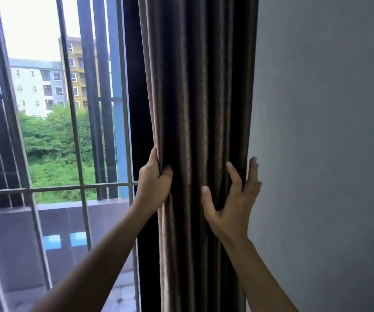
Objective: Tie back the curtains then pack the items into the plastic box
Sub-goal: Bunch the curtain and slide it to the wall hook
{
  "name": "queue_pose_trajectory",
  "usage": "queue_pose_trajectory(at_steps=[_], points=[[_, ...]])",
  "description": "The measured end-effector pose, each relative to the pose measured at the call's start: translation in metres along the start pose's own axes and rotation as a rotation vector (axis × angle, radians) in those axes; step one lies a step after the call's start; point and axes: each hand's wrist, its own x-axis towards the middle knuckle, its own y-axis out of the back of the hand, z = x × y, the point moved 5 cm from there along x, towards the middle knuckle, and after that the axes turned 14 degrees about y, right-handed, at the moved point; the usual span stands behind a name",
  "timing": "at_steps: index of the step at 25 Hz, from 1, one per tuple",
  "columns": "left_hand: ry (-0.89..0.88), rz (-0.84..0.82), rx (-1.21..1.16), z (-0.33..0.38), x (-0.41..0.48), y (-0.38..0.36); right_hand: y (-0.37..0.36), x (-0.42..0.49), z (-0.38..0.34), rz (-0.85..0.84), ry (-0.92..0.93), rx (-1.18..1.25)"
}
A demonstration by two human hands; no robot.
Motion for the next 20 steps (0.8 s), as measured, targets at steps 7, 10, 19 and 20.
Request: queue_pose_trajectory(at_steps=[7, 10, 19, 20], points=[[-0.002, 0.094, 0.131, -0.014, -0.017, 0.047, -0.048, 0.003, -0.072, -0.224, 0.120, 0.067], [0.027, 0.076, 0.142, -0.026, -0.021, 0.074, -0.069, 0.003, -0.102, -0.388, -0.103, 0.069], [0.174, -0.011, 0.048, -0.063, -0.023, 0.141, -0.114, -0.016, -0.129, -0.550, -0.233, 0.126], [0.184, -0.025, 0.075, -0.070, -0.024, 0.144, -0.119, -0.020, -0.128, -0.563, -0.246, 0.117]])
